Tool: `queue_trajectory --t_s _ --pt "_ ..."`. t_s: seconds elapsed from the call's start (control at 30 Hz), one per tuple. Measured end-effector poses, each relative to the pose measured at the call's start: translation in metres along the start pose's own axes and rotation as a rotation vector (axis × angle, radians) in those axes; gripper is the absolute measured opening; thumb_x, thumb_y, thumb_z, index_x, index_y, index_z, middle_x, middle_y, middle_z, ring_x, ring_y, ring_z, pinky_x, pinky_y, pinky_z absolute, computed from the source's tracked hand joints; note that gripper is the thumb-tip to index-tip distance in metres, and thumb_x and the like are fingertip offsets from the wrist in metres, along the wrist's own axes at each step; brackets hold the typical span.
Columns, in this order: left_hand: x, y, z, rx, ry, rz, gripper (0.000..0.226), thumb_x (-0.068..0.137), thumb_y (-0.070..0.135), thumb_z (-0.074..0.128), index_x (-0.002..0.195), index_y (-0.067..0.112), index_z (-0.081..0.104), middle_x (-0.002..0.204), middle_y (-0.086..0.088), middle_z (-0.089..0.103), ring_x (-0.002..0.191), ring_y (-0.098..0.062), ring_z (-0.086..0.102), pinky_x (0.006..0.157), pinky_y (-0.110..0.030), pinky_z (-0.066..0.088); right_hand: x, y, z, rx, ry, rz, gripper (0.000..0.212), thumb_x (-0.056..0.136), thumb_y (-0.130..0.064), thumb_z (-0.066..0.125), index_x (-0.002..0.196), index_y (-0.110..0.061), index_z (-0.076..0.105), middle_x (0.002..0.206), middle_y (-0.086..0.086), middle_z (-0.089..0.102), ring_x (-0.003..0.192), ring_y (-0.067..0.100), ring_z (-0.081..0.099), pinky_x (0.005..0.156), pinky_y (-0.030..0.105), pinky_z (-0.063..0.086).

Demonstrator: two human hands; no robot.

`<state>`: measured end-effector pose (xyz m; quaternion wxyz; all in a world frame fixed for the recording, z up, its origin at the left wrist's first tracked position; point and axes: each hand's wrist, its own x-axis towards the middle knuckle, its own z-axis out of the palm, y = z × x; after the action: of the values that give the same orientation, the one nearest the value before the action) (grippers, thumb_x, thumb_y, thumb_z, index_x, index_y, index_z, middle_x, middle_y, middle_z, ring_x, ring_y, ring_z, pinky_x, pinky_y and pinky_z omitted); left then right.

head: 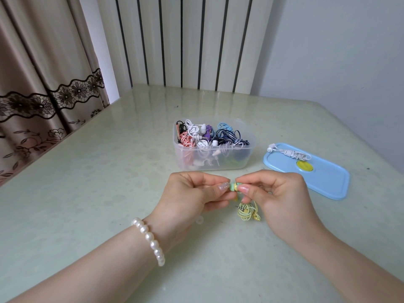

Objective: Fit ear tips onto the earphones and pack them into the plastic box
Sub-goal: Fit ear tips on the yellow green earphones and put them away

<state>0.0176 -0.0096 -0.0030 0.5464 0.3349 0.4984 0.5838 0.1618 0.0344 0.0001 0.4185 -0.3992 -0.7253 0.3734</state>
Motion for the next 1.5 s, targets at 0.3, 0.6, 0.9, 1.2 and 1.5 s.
queue_trajectory --t_s 0.3,0.6,0.9,1.2,1.5 --pt "-0.005 0.002 0.004 -0.155 -0.031 -0.081 0.013 0.079 -0.006 0.057 0.088 -0.004 0.067 0.083 -0.018 0.072 0.074 -0.020 0.071 0.067 -0.025 0.058 -0.002 0.008 0.003 -0.175 0.145 -0.174 0.010 0.073 -0.014 0.066 0.077 -0.019 0.074 0.062 -0.018 0.066 0.064 0.001 0.061 0.062 0.010 0.045" --pt "0.002 0.005 -0.002 -0.071 0.054 0.041 0.010 0.078 -0.005 0.060 0.080 0.000 0.068 0.070 -0.010 0.070 0.063 -0.015 0.067 0.065 -0.022 0.057 0.005 0.000 -0.003 0.416 0.002 0.070 0.004 0.074 -0.007 0.066 0.077 -0.008 0.069 0.066 0.006 0.071 0.050 0.014 0.061 0.057 0.017 0.048" --pt "0.000 0.007 -0.004 -0.050 -0.256 -0.074 0.042 0.065 0.000 0.057 0.107 -0.006 0.062 0.102 -0.020 0.069 0.096 -0.029 0.067 0.076 -0.030 0.056 0.008 -0.013 -0.012 0.900 -0.204 0.284 0.015 0.054 -0.016 0.063 0.065 -0.012 0.071 0.059 0.006 0.062 0.048 0.018 0.059 0.049 0.025 0.050" --pt "0.000 0.012 -0.007 -0.070 -0.201 -0.105 0.024 0.063 0.000 0.062 0.086 -0.004 0.065 0.073 -0.010 0.068 0.063 -0.015 0.067 0.056 -0.020 0.055 0.008 -0.006 -0.009 0.676 -0.136 0.358 0.017 0.063 -0.015 0.062 0.079 -0.010 0.066 0.063 0.006 0.065 0.052 0.017 0.061 0.051 0.023 0.047" --pt "0.002 0.008 -0.007 -0.088 -0.135 -0.115 0.027 0.074 -0.005 0.060 0.100 -0.007 0.064 0.081 -0.012 0.067 0.060 -0.011 0.064 0.053 -0.017 0.052 0.006 -0.005 -0.008 0.597 -0.128 0.343 0.020 0.065 -0.014 0.060 0.083 -0.009 0.065 0.064 0.006 0.067 0.054 0.018 0.063 0.051 0.021 0.048"
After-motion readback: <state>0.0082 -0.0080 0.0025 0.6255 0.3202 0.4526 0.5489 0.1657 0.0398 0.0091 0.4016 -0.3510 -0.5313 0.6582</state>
